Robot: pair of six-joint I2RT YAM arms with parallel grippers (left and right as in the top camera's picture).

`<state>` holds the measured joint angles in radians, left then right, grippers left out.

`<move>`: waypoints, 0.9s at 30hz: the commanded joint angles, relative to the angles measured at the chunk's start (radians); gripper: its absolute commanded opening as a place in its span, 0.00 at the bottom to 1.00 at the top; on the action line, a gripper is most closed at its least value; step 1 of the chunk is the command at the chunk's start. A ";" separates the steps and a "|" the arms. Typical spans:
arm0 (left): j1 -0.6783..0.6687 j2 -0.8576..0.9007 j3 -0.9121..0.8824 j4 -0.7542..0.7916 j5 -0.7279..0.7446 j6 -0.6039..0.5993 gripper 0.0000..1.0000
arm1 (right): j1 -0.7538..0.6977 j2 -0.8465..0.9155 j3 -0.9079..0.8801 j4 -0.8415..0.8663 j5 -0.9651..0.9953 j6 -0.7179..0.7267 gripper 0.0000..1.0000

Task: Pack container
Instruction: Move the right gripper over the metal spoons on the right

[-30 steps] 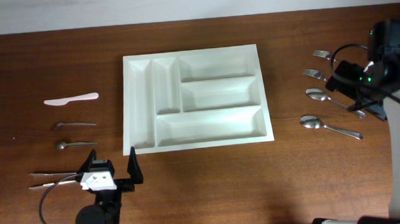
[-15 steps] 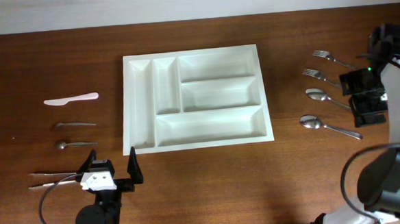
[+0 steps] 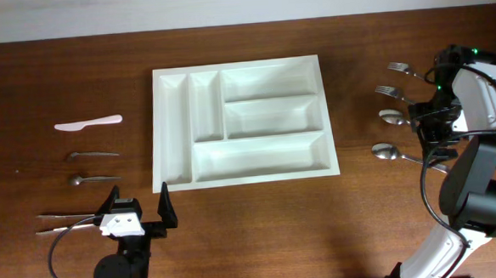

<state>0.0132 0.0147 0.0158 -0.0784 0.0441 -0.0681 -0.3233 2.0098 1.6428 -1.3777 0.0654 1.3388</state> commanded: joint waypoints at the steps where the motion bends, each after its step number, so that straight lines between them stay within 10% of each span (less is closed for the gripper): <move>1: 0.001 -0.009 -0.006 -0.001 0.000 0.016 0.99 | -0.019 0.004 0.016 0.031 -0.064 0.140 0.99; 16: 0.001 -0.009 -0.006 -0.001 0.000 0.016 0.99 | -0.138 -0.028 0.013 -0.216 0.147 0.102 1.00; 27: 0.001 -0.009 -0.006 0.000 0.000 0.016 0.99 | -0.093 -0.353 -0.251 -0.022 0.136 -0.132 0.99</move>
<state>0.0132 0.0147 0.0158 -0.0788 0.0441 -0.0681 -0.4274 1.7889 1.4723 -1.4597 0.1905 1.3014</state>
